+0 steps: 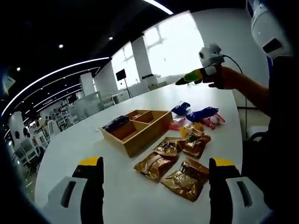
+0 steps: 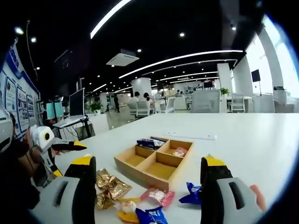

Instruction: Pick up the scattered marshmallows, QQ candies, Oreo cookies, and mixed nuts on the table and sort them into separate containers

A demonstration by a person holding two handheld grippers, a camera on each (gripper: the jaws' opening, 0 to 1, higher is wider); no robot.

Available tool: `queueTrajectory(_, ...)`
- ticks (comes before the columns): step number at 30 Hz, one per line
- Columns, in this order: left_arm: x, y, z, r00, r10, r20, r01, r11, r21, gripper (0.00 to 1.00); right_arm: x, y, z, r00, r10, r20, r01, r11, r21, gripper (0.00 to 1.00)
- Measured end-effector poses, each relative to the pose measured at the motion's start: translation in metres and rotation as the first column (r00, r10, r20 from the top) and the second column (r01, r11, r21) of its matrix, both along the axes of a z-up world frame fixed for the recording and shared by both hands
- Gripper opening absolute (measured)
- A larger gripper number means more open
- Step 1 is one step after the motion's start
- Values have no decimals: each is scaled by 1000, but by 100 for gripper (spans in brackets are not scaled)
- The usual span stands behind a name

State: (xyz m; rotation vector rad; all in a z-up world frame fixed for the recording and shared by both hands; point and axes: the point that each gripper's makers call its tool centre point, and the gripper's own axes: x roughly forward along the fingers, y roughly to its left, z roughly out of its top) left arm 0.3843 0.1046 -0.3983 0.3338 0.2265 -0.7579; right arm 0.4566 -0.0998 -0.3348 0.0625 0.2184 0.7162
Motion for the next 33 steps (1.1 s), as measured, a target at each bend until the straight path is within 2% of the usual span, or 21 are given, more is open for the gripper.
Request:
queueTrajectory(4,1,1,0,1000,0,-1,0,1000,1,97,-8,-4,-4,1000,-1,-6,1,1000,-21,88)
queueTrajectory(17,0,3,3,1000,14,1,-14,1000,-17,97,-33,-8,-13,999,12,-36,-13,1000,-24,88)
queueTrajectory(33,-2,3,5,1000,14,6,-14,1000,-6,97,-49,-14,-19,998,8,-58,-10,999,-33,88)
